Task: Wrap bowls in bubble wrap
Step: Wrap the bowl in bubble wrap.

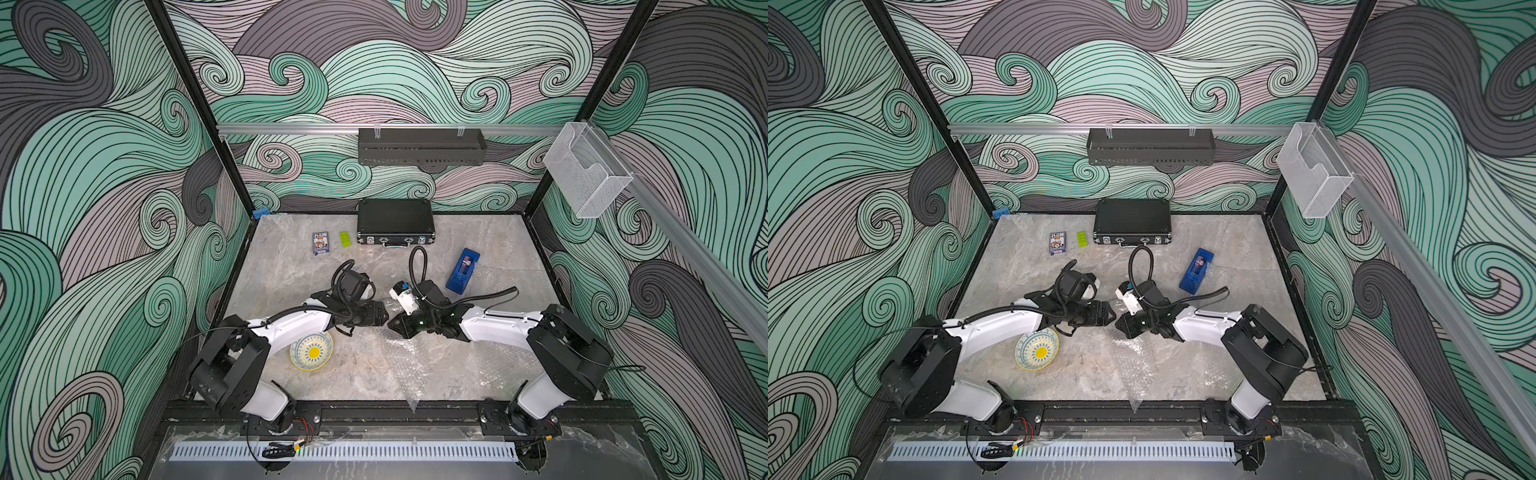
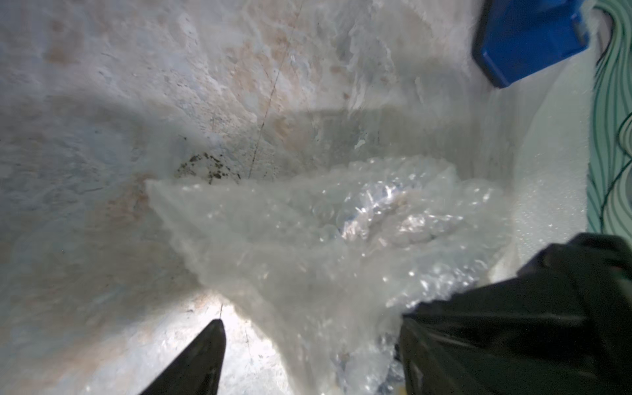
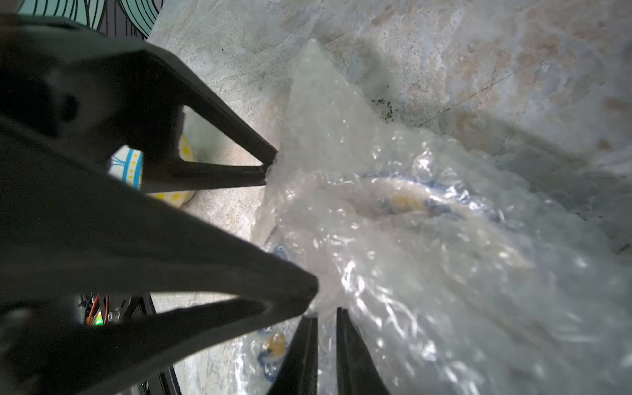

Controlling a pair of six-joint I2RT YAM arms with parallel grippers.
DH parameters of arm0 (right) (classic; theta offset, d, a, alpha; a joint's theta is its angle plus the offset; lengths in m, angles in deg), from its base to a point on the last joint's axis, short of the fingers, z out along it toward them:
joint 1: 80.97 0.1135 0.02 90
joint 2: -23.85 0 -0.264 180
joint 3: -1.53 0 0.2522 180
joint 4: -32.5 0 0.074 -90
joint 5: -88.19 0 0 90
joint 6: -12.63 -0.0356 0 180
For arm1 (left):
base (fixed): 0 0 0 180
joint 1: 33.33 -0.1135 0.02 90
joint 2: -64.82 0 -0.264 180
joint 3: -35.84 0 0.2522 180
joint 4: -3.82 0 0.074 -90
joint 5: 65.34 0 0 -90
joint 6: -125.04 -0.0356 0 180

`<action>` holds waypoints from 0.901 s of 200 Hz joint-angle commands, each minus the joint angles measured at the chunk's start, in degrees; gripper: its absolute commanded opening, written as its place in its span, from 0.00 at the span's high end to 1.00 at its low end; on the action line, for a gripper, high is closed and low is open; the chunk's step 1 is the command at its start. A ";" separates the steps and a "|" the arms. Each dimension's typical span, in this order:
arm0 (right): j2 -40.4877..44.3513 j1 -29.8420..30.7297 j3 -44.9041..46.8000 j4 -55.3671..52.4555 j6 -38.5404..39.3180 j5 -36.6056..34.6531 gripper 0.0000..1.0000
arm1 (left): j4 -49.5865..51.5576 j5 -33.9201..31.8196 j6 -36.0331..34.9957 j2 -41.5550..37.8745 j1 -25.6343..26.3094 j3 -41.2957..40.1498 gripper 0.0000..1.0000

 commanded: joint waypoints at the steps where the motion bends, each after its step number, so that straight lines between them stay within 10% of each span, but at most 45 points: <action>1: -0.13 0.36 0.74 0.02 0.74 0.63 0.83 | 1.03 1.50 -0.89 3.17 -0.22 0.73 0.32; 61: 5.97 0.28 2.03 -2.26 0.61 -0.38 0.80 | 0.35 1.82 -0.98 4.32 -0.22 0.04 0.44; 108: 26.29 -0.02 9.35 -15.61 -2.70 -11.06 0.32 | 0.59 1.82 -1.67 4.84 -0.22 0.50 0.45; 180: 43.74 0.27 26.69 -20.12 -13.78 -3.56 0.34 | 0.90 1.75 -2.21 4.53 -0.22 0.71 0.46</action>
